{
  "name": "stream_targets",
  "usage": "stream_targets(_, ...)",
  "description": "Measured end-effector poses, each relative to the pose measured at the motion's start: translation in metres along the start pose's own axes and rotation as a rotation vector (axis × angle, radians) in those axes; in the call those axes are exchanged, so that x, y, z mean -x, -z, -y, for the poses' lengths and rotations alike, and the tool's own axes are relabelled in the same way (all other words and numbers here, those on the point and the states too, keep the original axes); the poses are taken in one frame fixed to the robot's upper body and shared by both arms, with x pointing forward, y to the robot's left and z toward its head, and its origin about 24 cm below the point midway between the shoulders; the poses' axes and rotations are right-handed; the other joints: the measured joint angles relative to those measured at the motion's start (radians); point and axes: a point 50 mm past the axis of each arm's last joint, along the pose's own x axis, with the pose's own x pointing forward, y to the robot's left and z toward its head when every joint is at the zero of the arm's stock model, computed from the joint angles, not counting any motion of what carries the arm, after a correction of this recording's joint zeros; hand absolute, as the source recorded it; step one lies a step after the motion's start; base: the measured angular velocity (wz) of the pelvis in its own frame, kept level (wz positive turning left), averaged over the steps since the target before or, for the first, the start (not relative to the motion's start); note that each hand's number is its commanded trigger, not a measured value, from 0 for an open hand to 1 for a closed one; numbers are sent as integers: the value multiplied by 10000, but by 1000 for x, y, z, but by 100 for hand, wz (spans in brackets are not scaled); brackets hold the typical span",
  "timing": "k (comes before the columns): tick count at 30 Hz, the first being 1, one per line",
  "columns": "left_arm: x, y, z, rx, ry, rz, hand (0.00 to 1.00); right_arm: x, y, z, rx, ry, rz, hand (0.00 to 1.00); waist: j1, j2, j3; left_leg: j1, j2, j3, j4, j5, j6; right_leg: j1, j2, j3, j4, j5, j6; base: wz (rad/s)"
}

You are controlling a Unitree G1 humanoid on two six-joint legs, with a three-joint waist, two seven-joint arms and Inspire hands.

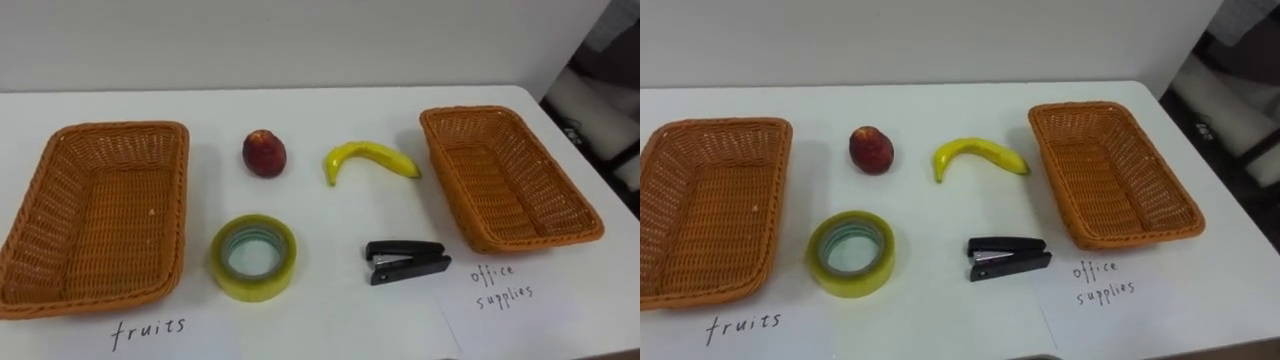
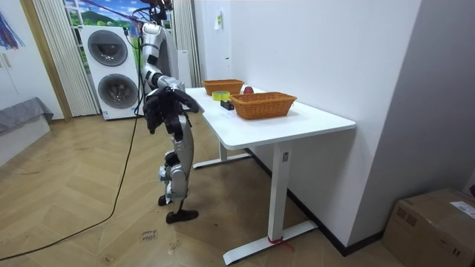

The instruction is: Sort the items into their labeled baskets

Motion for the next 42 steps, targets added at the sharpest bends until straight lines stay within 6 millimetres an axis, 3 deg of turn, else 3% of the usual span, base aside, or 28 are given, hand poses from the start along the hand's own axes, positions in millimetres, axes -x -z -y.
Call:
stream_targets(4, 0, 0, 1, -185, 61, 70, 0, 12, -34, -13, -732, -524, 1574, 0, -18, 2, 18, -66, -8, 16, 21, -1, 1, -48, -6, 2, 3, 0, 1, 0)
stream_targets(9, -1, 2, -1, -248, 2, 9, 0, 34, -87, -24, -1422, -1168, 4853, 0, 140, -71, 23, -86, 1, 70, -10, 1, 1, -169, 3, 45, 106, -1, 0, -3)
stream_targets(15, -1, 3, 3, -618, 116, -29, 0, 63, -122, -34, -2237, -2246, 6864, 0, 374, -117, 54, -73, 73, 56, -25, 3, 3, -147, -4, 35, 125, 10, -7, -1)
stream_targets(24, -1, 10, 2, -784, 102, -372, 0, 91, -144, -49, -3055, -3739, 7645, 0, 588, -15, 57, -94, 95, 20, -5, 4, -1, -150, -6, -70, 123, 22, -24, 0)
stream_targets(30, -1, 12, 2, -1122, 111, -381, 0, 115, -147, -59, -2421, -4760, 9218, 0, 737, 84, 14, -90, 106, 21, -9, 15, -18, -146, -3, -103, 131, 23, -25, 0)
stream_targets(36, 0, 14, 1, -1319, 108, -404, 0, 122, -146, -65, -2039, -5783, 9342, 0, 885, 69, 15, -82, 101, -42, 2, 15, -18, -119, -5, -137, 128, 23, -25, 1)
stream_targets(37, 0, 14, 1, -1325, 109, -429, 0, 123, -146, -66, -2028, -5903, 9351, 0, 897, 51, 28, -76, 101, -41, 15, 16, -19, -109, -5, -136, 127, 23, -25, 0)
stream_targets(39, 0, 15, 2, -1368, 141, -478, 0, 131, -143, -70, -1937, -6518, 9337, 0, 912, 37, 141, -65, 109, -43, 117, 15, -19, -36, -9, -138, 105, 23, -26, 0)
stream_targets(42, 0, 15, 5, -1543, 262, -465, 0, 142, -137, -77, -1523, -7586, 9293, 0, 861, 29, 151, -92, 108, -139, 103, 9, -19, -11, -20, -203, 100, 29, -35, 8)
